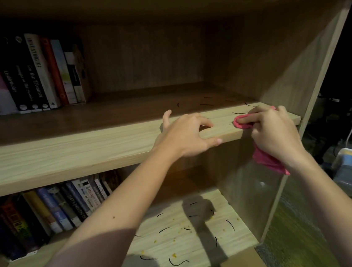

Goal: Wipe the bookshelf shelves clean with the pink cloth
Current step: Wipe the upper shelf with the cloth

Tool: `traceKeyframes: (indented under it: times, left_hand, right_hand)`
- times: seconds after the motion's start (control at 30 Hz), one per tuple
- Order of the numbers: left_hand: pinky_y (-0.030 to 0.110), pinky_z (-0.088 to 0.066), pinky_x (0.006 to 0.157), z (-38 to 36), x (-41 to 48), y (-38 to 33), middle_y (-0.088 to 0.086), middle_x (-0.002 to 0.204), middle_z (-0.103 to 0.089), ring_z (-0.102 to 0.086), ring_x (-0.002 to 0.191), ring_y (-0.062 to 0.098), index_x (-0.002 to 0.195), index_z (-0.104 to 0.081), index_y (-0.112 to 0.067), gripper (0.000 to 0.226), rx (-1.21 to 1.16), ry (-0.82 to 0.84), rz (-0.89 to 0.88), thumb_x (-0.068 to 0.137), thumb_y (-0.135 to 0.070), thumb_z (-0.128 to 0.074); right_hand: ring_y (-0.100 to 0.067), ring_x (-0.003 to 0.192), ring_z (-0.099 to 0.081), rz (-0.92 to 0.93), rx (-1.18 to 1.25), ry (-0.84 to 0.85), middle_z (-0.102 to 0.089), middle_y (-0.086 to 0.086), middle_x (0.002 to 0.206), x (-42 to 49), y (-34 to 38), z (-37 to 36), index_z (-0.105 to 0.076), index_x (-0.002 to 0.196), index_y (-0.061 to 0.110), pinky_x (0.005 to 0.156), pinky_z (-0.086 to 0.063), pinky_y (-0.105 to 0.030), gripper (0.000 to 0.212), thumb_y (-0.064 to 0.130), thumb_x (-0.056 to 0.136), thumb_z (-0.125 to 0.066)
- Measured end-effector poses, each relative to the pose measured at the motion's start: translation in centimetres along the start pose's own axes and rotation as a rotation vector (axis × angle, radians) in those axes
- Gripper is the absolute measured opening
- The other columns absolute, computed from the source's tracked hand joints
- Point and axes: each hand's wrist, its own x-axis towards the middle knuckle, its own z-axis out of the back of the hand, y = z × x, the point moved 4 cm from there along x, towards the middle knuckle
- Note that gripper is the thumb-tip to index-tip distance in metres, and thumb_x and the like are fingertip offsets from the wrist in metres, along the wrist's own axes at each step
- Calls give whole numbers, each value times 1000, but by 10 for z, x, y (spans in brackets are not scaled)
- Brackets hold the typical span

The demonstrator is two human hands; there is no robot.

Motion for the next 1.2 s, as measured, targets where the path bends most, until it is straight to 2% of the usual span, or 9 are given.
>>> traceKeyframes:
  times: [0.1,0.27,0.5,0.63,0.83,0.97,1.03,1.1,1.2]
  left_hand:
    - [51,7,113,0,-1,0,-14,141,-45,-33,135,8,127,-53,-36,50,2,-9,2,84,-62,-51]
    - [53,9,113,1,-3,-3,-14,141,-45,-33,135,9,127,-52,-37,47,2,1,16,84,-55,-54]
    - [54,12,113,5,-6,-5,-13,141,-43,-33,135,9,129,-50,-32,51,-31,28,13,80,-43,-57]
    - [52,11,114,9,-7,-6,-10,137,-46,-36,132,11,127,-51,-29,45,-89,-33,32,83,-38,-55]
    - [48,11,113,13,-8,-3,-7,137,-41,-28,135,13,128,-47,-27,46,-168,-72,41,84,-28,-57]
    - [46,7,114,16,-8,-1,-6,137,-42,-29,134,12,128,-48,-24,38,-273,-162,47,90,-19,-47]
    - [45,2,115,21,-10,1,-5,135,-45,-31,132,14,122,-53,-25,35,-363,-251,92,92,-11,-40]
    - [52,-17,113,26,-15,13,-3,127,-53,-39,128,26,103,-61,-34,36,-594,-392,241,92,-13,-35]
    - [52,-45,91,34,-30,31,2,115,-62,-57,103,36,79,-61,-42,36,-862,-541,420,89,-19,-35]
  right_hand:
    - [-27,99,-40,-51,-42,-7,-61,0,116,7,-2,2,-70,108,24,84,-37,-38,36,4,89,-47]
    - [-21,98,-38,106,33,48,-59,4,116,-5,28,-7,-69,112,22,89,-37,-35,38,4,90,-44]
    - [-25,104,-40,-49,-20,14,-62,3,116,11,11,-1,-71,107,22,86,-37,-36,24,13,91,-55]
    - [-22,106,-40,77,53,93,-58,4,113,0,35,-7,-69,111,22,91,-37,-36,33,8,93,-46]
    - [-29,106,-42,-74,58,64,-64,3,110,19,1,3,-73,102,22,91,-40,-40,32,5,89,-48]
    - [-21,104,-42,7,90,45,-62,5,111,7,32,-12,-71,104,24,91,-36,-35,29,9,90,-50]
    - [-20,102,-42,98,64,24,-59,4,113,-9,59,-19,-69,110,24,91,-33,-33,33,9,91,-47]
    - [-23,104,-41,158,81,-29,-56,2,115,-26,77,-26,-67,115,24,92,-32,-33,35,9,92,-45]
    - [-21,104,-41,193,249,-52,-56,3,115,-49,80,-30,-69,112,20,94,-32,-30,36,2,90,-46]
